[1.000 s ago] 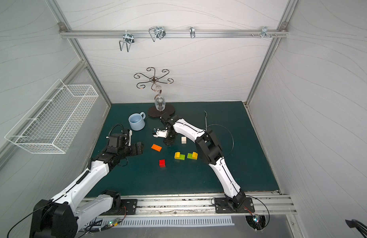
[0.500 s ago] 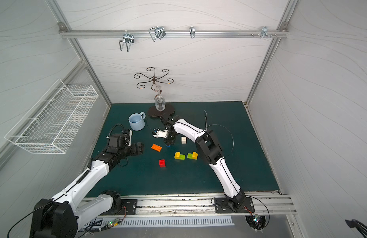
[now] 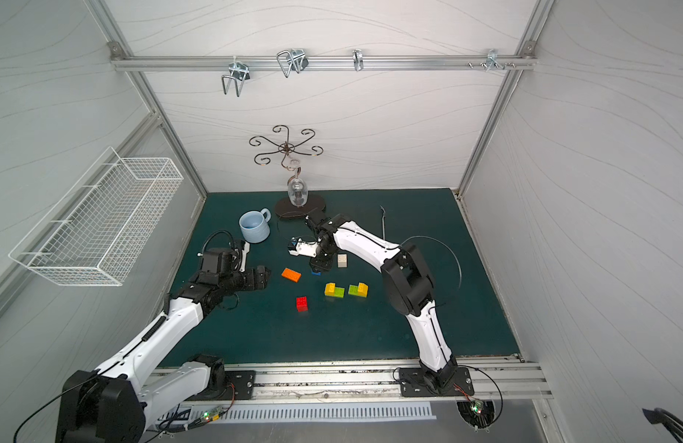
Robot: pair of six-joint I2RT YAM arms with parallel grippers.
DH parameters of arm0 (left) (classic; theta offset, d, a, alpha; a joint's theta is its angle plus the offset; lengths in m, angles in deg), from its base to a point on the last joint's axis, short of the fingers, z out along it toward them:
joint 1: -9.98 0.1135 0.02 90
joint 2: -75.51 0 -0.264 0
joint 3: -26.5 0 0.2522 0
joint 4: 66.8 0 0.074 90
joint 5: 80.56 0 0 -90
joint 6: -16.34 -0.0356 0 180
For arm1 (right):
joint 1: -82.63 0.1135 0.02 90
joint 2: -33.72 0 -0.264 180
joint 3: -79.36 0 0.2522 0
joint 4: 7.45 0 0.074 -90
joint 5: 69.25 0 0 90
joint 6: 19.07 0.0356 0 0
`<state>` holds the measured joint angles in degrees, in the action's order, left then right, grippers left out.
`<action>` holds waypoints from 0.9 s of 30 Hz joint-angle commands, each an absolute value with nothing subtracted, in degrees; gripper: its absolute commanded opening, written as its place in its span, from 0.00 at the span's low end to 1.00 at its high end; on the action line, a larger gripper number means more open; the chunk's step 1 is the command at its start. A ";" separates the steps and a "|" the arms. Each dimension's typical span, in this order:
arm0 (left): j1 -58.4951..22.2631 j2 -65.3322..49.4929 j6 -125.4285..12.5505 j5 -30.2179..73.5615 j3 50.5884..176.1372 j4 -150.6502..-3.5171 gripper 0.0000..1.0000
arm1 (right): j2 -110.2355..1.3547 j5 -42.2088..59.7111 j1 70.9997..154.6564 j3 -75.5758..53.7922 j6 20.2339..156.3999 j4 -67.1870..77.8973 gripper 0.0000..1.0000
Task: Assemble a fork with lego
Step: Pick up the lego brick from the center of the board, then assemble the lego brick with the lego brick.
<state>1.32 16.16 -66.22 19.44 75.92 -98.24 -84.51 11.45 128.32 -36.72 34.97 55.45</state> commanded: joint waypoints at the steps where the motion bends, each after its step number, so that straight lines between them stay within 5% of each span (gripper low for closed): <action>1: 1.37 15.85 -70.14 26.92 80.45 -97.63 1.00 | -78.52 10.55 127.00 -33.96 35.57 55.38 0.00; 8: -0.69 15.39 -71.41 34.83 81.74 -96.34 1.00 | -70.39 11.22 124.85 -25.86 35.01 56.54 0.00; 27: -9.26 13.57 -72.78 36.19 80.49 -94.75 1.00 | -63.52 13.22 122.65 -8.76 28.70 55.48 0.00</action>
